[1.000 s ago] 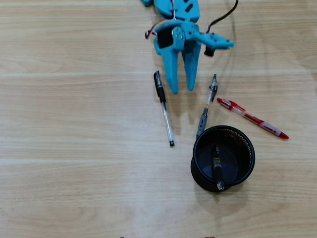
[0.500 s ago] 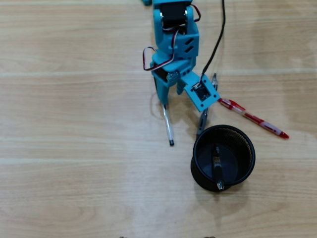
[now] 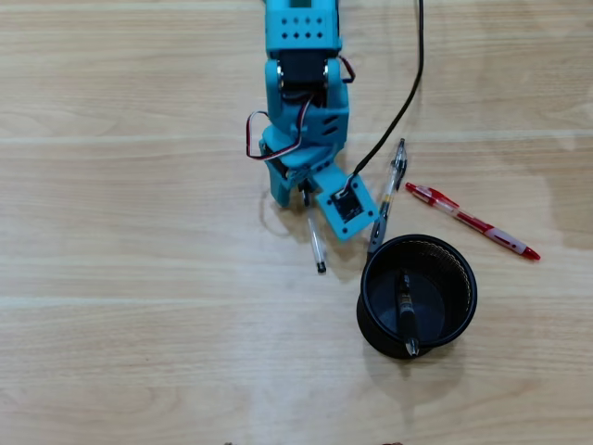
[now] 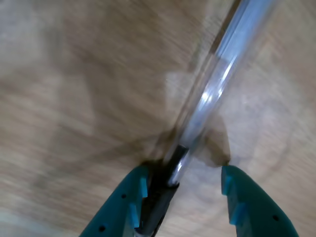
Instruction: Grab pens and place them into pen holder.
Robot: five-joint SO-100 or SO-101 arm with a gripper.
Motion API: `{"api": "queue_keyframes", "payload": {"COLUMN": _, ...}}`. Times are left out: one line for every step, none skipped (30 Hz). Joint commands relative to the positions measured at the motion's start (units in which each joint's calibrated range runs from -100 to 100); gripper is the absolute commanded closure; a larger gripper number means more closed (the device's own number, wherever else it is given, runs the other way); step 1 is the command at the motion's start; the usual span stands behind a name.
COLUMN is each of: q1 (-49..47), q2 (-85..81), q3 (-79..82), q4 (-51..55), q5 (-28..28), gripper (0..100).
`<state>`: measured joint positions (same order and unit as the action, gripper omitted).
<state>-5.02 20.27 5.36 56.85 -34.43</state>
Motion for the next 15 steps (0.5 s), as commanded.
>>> {"api": "queue_keyframes", "payload": {"q1": 0.83, "q2": 3.57, "q3": -2.32, "q4": 0.26, "q5": -1.27, "gripper": 83}}
{"api": "queue_keyframes", "payload": {"q1": 0.99, "q2": 4.75, "q3": -2.32, "q4": 0.26, "q5": -1.38, "gripper": 83}}
{"api": "queue_keyframes", "payload": {"q1": 1.15, "q2": 5.68, "q3": -2.41, "q4": 0.26, "q5": -1.43, "gripper": 83}}
{"api": "queue_keyframes", "payload": {"q1": 1.64, "q2": 6.27, "q3": -2.41, "q4": 0.26, "q5": -1.43, "gripper": 83}}
{"api": "queue_keyframes", "payload": {"q1": 1.88, "q2": 6.86, "q3": -2.41, "q4": 0.26, "q5": -1.43, "gripper": 84}}
{"api": "queue_keyframes", "payload": {"q1": 2.28, "q2": 7.03, "q3": -2.41, "q4": 0.26, "q5": -1.43, "gripper": 87}}
{"api": "queue_keyframes", "payload": {"q1": 2.52, "q2": 6.95, "q3": -2.41, "q4": 0.26, "q5": -1.48, "gripper": 93}}
{"api": "queue_keyframes", "payload": {"q1": 2.77, "q2": 6.78, "q3": -2.41, "q4": 0.26, "q5": -1.48, "gripper": 99}}
{"api": "queue_keyframes", "payload": {"q1": 3.41, "q2": 6.44, "q3": -2.41, "q4": 0.26, "q5": -1.48, "gripper": 99}}
{"api": "queue_keyframes", "payload": {"q1": 3.81, "q2": 6.19, "q3": -2.32, "q4": 0.44, "q5": -1.48, "gripper": 97}}
{"api": "queue_keyframes", "payload": {"q1": 4.22, "q2": 5.85, "q3": -2.41, "q4": 1.3, "q5": -1.48, "gripper": 98}}
{"api": "queue_keyframes", "payload": {"q1": 4.62, "q2": 5.34, "q3": -2.5, "q4": 2.24, "q5": -1.48, "gripper": 99}}
{"api": "queue_keyframes", "payload": {"q1": 5.18, "q2": 4.58, "q3": -2.5, "q4": 3.19, "q5": -1.48, "gripper": 98}}
{"api": "queue_keyframes", "payload": {"q1": 5.75, "q2": 3.57, "q3": -2.5, "q4": 4.05, "q5": -1.48, "gripper": 98}}
{"api": "queue_keyframes", "payload": {"q1": 6.23, "q2": 2.21, "q3": -2.5, "q4": 4.65, "q5": -1.48, "gripper": 98}}
